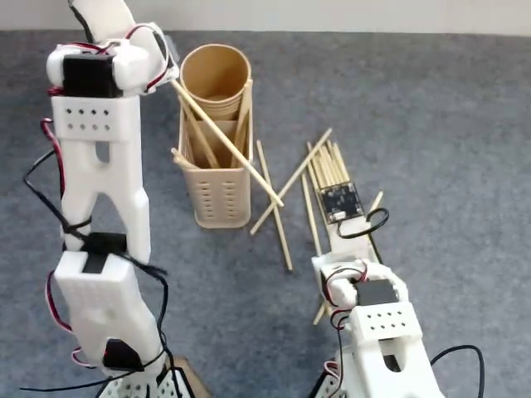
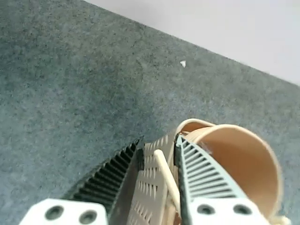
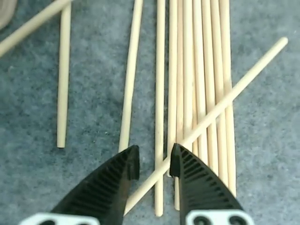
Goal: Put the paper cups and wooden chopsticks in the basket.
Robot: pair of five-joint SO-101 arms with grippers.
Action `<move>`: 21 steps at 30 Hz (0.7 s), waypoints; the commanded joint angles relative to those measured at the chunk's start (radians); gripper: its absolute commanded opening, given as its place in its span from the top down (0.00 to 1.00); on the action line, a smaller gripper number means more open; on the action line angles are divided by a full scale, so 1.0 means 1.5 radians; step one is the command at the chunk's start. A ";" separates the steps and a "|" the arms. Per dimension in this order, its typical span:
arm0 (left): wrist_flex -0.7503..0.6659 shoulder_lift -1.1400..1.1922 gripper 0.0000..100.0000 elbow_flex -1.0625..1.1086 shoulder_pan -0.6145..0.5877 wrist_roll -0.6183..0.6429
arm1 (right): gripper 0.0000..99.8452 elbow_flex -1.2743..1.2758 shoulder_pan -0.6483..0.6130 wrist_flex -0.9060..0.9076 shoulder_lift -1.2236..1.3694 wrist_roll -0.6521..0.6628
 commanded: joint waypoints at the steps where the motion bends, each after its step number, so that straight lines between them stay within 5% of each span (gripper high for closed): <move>1: -0.011 0.019 0.88 -0.005 0.003 0.012 | 0.88 -0.002 0.006 -0.010 -0.012 -0.007; 18: -0.015 -0.017 0.99 -0.009 -0.009 0.005 | 0.88 -0.002 0.008 -0.011 -0.012 -0.007; 21: -0.014 -0.082 0.99 -0.009 -0.026 -0.058 | 0.88 -0.008 0.036 -0.009 -0.012 -0.008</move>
